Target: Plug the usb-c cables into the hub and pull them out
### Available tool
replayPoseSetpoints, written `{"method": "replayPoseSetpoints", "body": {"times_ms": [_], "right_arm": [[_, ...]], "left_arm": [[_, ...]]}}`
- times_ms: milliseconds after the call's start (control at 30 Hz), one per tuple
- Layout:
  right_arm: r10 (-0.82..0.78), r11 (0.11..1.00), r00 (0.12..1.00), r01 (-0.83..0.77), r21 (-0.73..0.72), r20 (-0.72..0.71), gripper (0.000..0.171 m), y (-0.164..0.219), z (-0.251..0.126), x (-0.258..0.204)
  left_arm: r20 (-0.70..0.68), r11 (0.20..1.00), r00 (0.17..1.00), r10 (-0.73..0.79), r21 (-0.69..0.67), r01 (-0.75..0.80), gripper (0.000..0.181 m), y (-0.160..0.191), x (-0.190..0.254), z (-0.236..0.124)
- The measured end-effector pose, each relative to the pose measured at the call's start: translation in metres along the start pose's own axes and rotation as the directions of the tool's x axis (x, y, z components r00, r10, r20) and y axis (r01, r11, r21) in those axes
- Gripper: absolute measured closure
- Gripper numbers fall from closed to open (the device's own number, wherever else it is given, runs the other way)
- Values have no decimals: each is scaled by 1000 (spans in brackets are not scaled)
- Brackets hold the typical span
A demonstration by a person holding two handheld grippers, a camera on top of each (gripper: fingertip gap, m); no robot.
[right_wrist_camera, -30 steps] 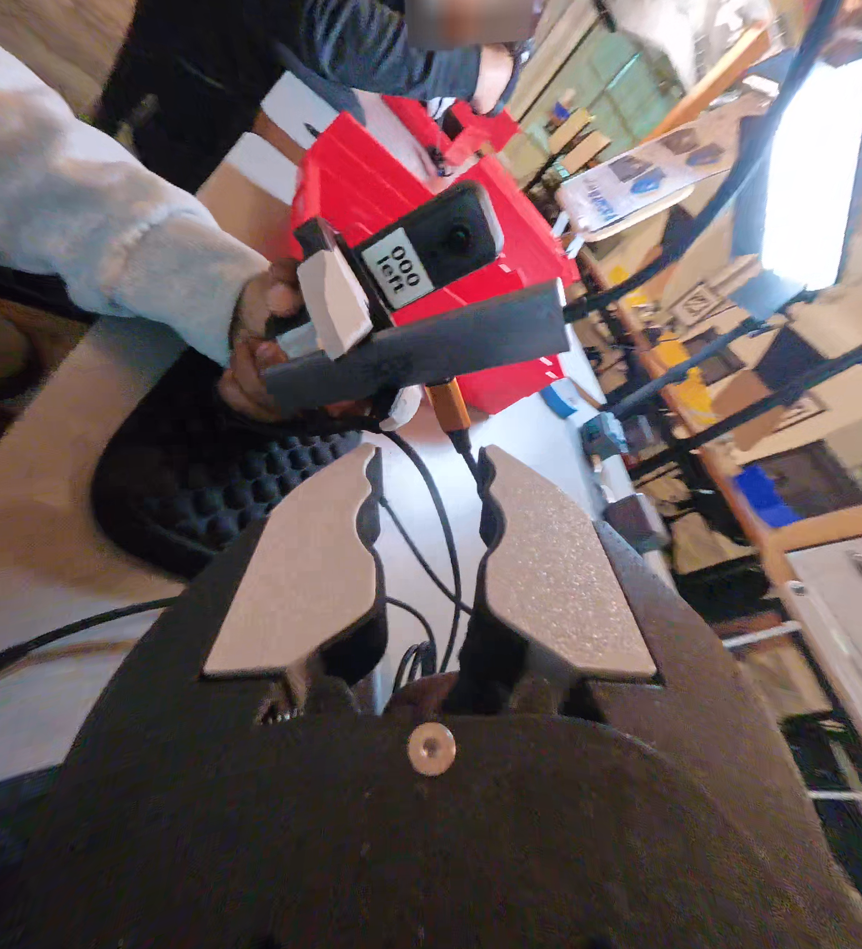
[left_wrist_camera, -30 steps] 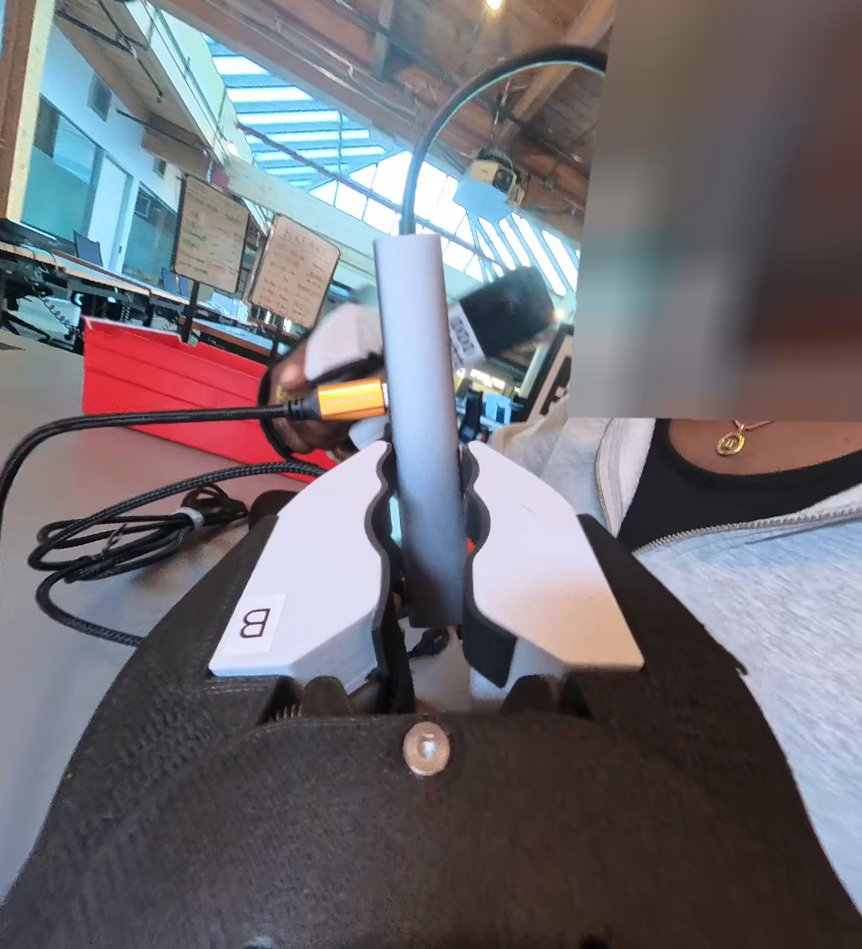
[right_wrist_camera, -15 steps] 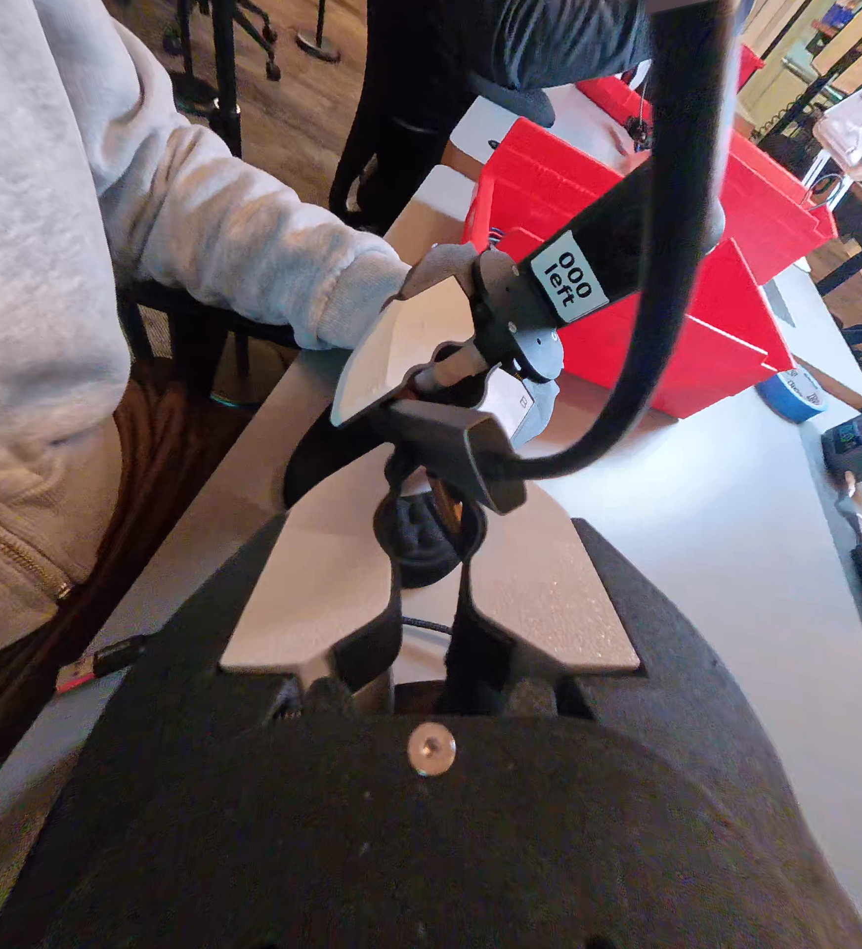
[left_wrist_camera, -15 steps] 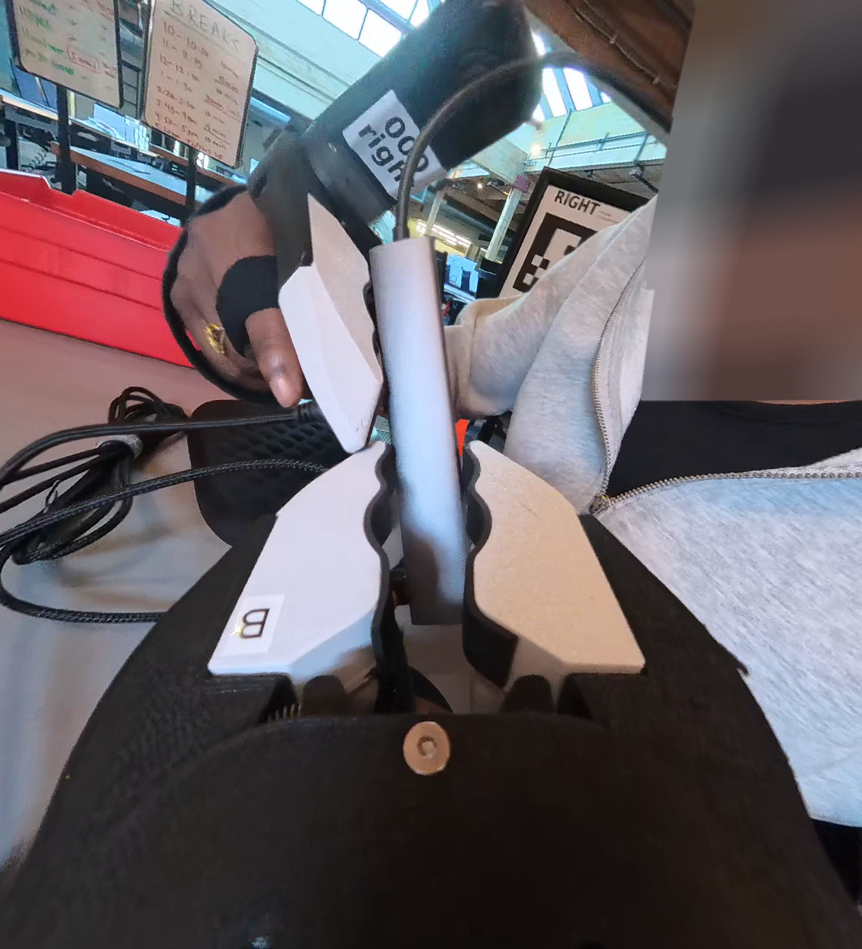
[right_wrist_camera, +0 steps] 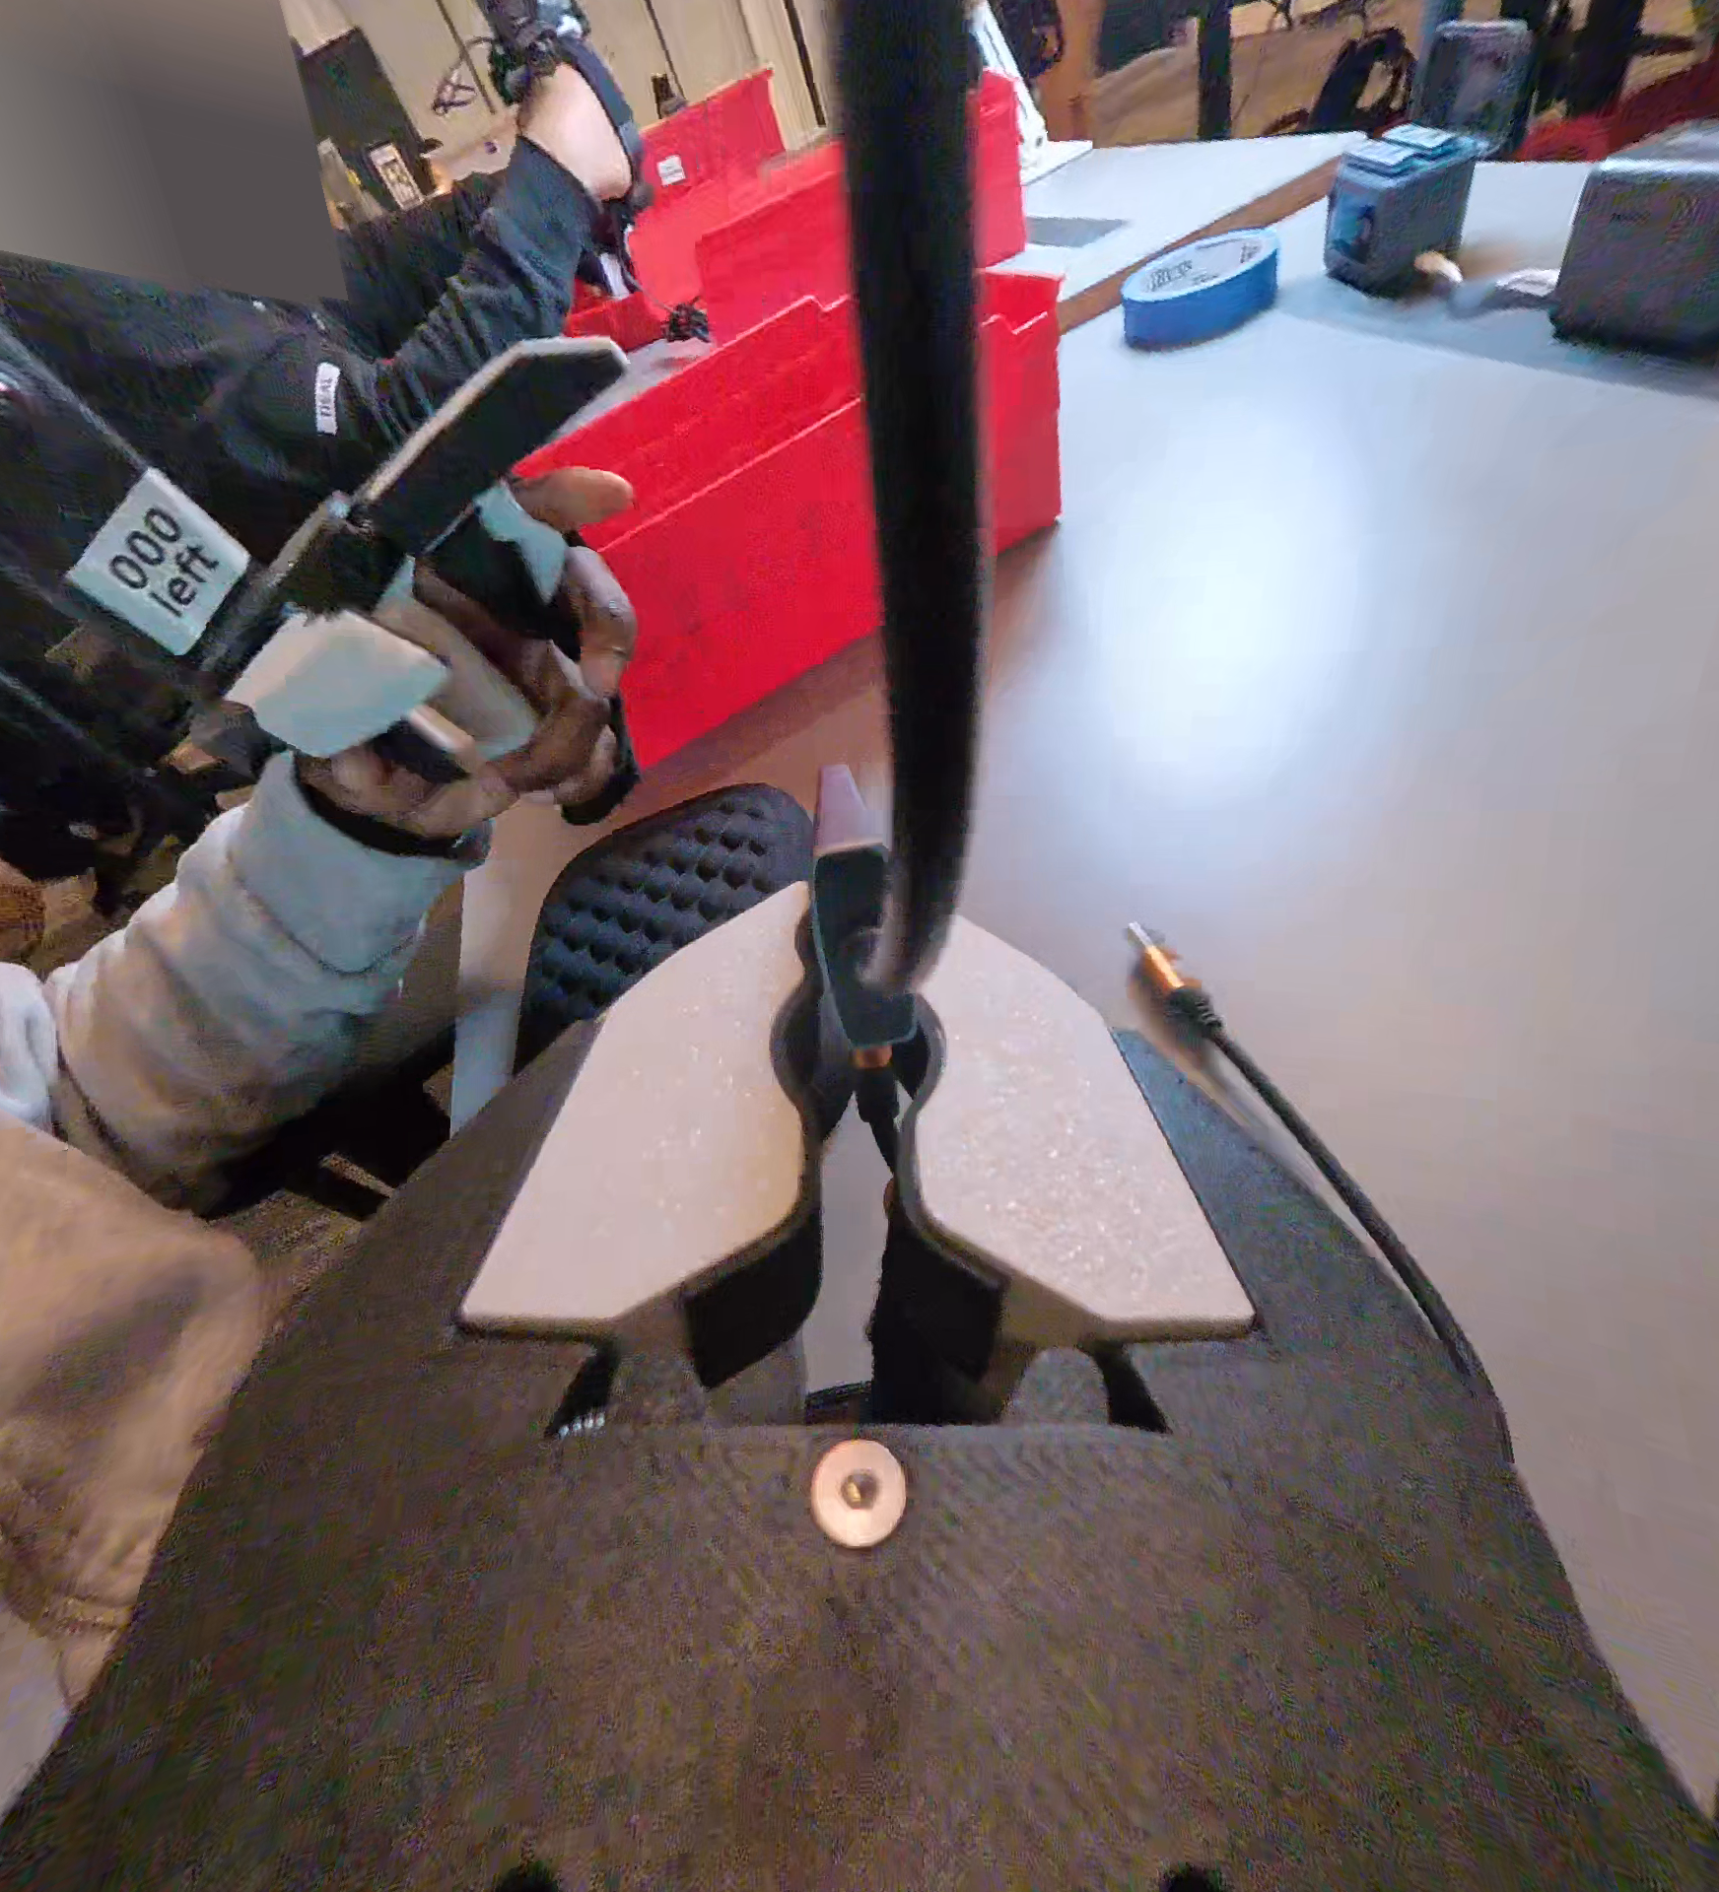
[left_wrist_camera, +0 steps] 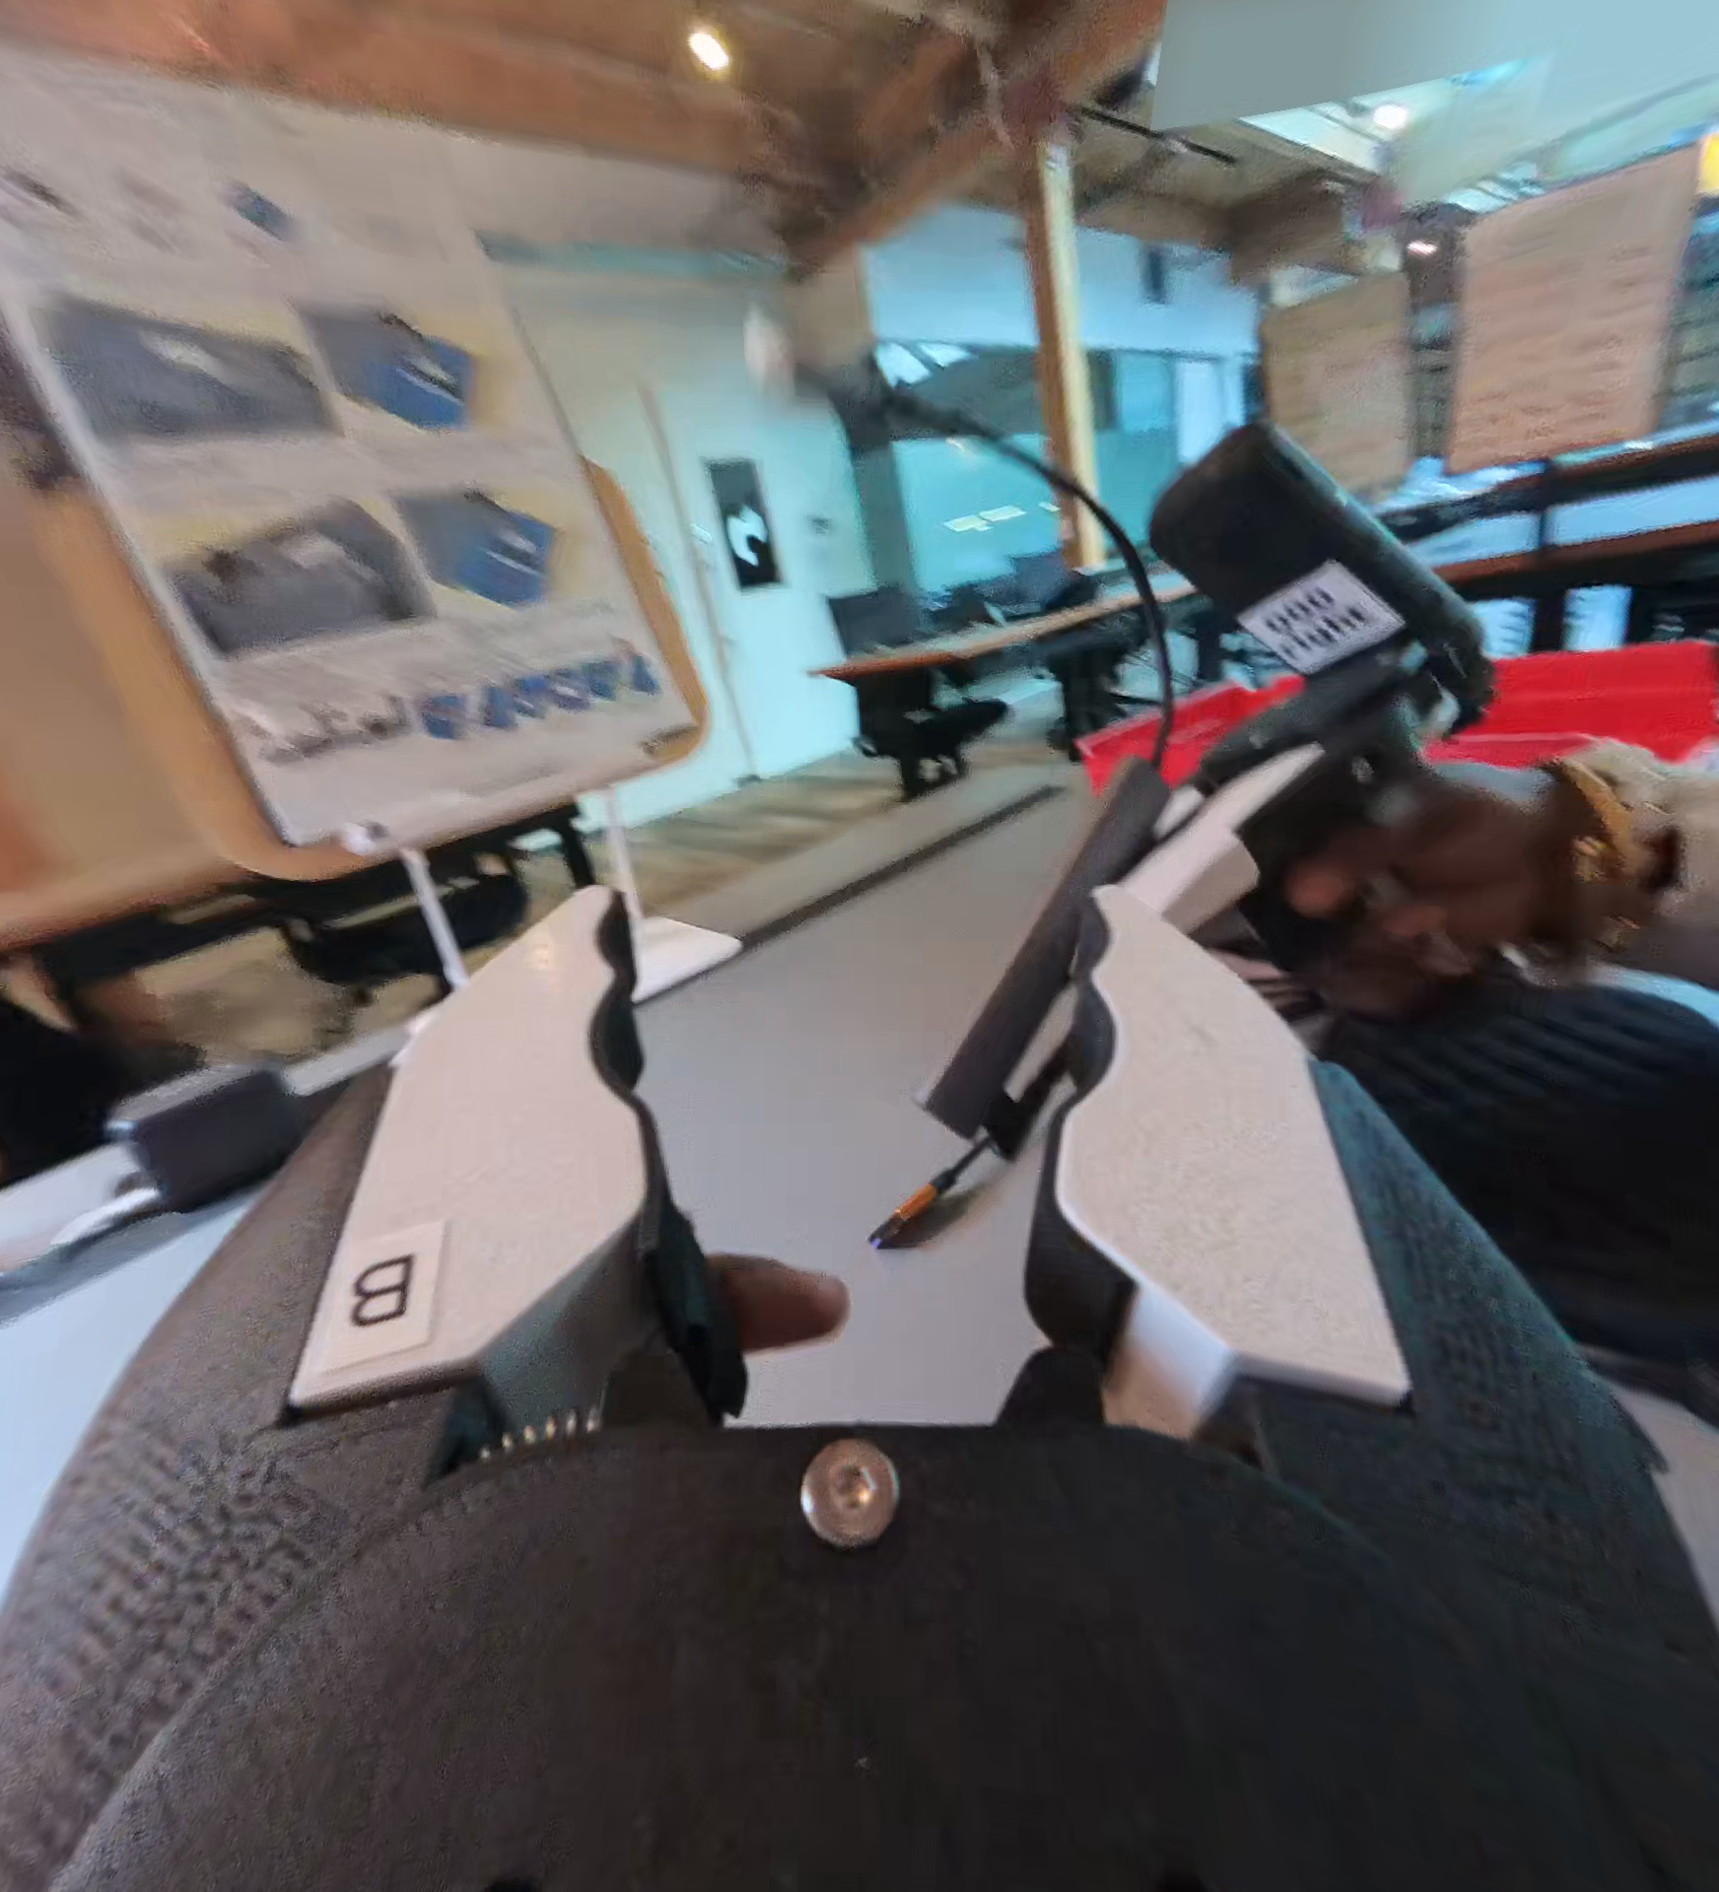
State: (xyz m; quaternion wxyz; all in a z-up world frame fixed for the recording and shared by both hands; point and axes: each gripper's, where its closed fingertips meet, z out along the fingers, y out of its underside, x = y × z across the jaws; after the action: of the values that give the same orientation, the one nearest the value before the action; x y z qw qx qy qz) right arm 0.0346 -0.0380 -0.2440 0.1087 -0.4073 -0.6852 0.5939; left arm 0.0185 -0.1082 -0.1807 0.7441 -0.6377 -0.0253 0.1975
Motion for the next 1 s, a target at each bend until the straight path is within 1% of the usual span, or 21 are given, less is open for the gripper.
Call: {"method": "replayPoseSetpoints", "body": {"times_ms": [33, 67, 100, 167, 233, 267, 300, 333, 400, 433, 500, 567, 633, 700, 733, 800, 867, 1000], "right_arm": [[3, 1000, 1000, -3, -3, -5, 163, 3, 3, 0], [3, 1000, 1000, -3, -17, -15, 162, 6, 6, 1], [-1, 999, 1000, 0, -33, -18, 163, 9, 8, 0], [-25, 998, 1000, 24, -52, -18, 162, 13, 12, -3], [-38, 998, 999, 38, -59, -4, 162, 13, 13, -6], [-38, 997, 999, 39, -61, 12, 162, 13, 14, -8], [-33, 997, 999, 35, -68, 32, 163, 13, 14, -11], [-28, 996, 998, 32, -80, 52, 162, 14, 14, -12], [-52, 992, 996, 59, -112, 73, 162, 17, 14, -12], [-81, 988, 993, 91, -128, 82, 163, 19, 13, -12], [-161, 971, 981, 176, -162, 104, 162, 28, 11, -12], [-199, 958, 972, 220, -184, 127, 162, 36, 10, -13], [-215, 950, 964, 244, -196, 156, 162, 43, 10, -16], [-249, 935, 954, 282, -216, 165, 162, 52, 10, -13], [-251, 934, 953, 284, -215, 169, 162, 54, 11, -13], [-239, 940, 954, 273, -204, 179, 161, 55, 10, -13], [-247, 944, 951, 279, -176, 185, 160, 51, 8, -13], [-337, 929, 931, 353, -113, 144, 159, 45, 2, -8]], "left_arm": [[12, 1000, 1000, 4, 4, -4, 105, -2, 1, 1], [-7, 1000, 1000, -12, -29, 12, 106, 2, 5, 5], [-17, 996, 1000, -23, -92, 21, 109, 11, 7, 10], [-45, 976, 999, 9, -217, -19, 109, 30, 14, 20], [-164, 949, 984, 73, -293, -119, 109, 44, 33, 26], [-182, 939, 979, 95, -311, -149, 112, 48, 36, 29], [-203, 933, 974, 97, -321, -160, 117, 52, 40, 32], [-257, 929, 962, 94, -324, -177, 124, 55, 47, 34], [-361, 923, 931, 50, -340, -181, 144, 62, 57, 34], [-406, 913, 914, 3, -373, -168, 153, 68, 61, 32], [-468, 894, 881, -69, -421, -154, 160, 77, 66, 29], [-518, 876, 846, -123, -458, -153, 161, 88, 74, 26], [-539, 850, 828, -156, -500, -165, 167, 101, 81, 24], [-546, 825, 809, -217, -546, -147, 169, 109, 86, 22], [-549, 819, 807, -219, -552, -154, 169, 112, 88, 21], [-551, 821, 811, -194, -544, -173, 169, 112, 88, 21], [-545, 835, 816, -190, -528, -158, 170, 107, 88, 23], [-546, 853, 824, -153, -494, -169, 170, 102, 85, 25]]}}
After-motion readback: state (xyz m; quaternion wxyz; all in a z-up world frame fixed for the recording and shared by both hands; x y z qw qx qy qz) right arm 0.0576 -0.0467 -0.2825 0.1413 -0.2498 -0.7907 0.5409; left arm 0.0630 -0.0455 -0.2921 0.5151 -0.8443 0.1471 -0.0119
